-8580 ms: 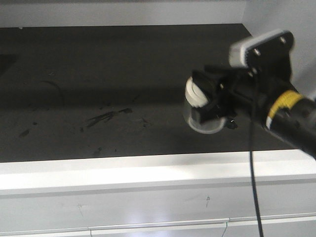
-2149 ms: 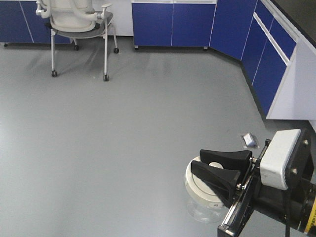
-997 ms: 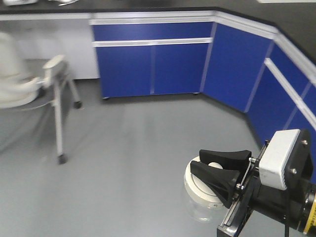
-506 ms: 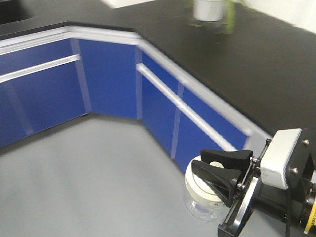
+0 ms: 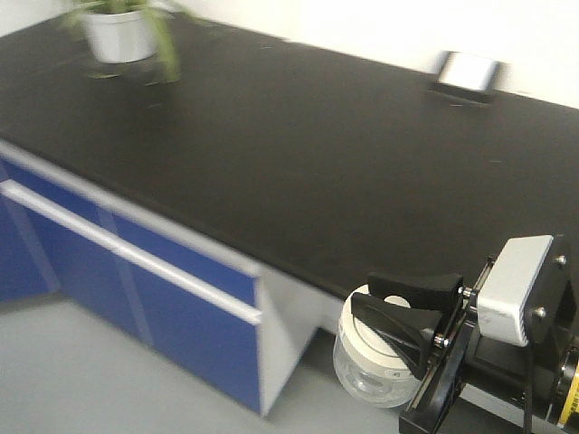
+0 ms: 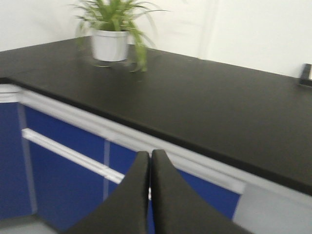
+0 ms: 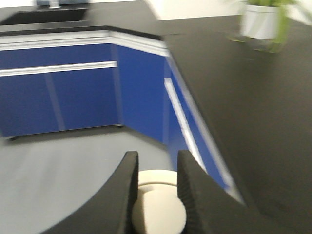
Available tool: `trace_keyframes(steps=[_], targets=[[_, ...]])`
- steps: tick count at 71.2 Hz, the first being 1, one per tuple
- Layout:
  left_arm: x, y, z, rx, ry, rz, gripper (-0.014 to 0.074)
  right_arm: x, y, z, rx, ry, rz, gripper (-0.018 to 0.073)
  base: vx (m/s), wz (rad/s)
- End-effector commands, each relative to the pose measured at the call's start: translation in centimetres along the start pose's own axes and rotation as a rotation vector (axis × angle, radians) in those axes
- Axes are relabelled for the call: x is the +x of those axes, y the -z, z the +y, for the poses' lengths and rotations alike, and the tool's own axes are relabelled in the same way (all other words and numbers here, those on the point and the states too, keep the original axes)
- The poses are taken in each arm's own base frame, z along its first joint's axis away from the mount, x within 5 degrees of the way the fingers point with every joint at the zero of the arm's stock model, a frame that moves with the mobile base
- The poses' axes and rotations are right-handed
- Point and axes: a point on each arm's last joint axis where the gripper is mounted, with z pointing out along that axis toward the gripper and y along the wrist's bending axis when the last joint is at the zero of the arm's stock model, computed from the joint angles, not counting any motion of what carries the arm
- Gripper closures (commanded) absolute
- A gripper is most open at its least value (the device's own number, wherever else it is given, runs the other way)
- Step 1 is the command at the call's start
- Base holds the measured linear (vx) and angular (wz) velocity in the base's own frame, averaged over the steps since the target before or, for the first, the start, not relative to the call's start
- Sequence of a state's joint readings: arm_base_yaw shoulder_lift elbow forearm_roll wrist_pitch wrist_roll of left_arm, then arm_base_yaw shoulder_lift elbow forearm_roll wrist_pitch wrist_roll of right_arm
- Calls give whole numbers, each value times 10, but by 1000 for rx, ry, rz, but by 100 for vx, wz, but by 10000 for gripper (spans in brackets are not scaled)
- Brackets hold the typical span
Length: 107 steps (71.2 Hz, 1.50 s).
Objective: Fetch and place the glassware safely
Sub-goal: 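Hold the jar in the right gripper while the base drives to another bench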
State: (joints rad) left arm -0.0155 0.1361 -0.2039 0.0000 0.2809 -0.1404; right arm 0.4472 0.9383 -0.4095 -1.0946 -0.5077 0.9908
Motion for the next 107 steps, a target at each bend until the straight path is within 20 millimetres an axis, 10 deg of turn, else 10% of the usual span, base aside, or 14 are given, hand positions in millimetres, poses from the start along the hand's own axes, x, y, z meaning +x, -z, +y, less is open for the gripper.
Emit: trace_keyframes(steps=[1,107], targets=[[-15,1,-2,14,13,-89,603,-17,1,3,-37,-5,-87,560,19,-76],[-15,1,-2,14,13,-89,603,-17,1,3,-37,-5,-87,560,9,-33]])
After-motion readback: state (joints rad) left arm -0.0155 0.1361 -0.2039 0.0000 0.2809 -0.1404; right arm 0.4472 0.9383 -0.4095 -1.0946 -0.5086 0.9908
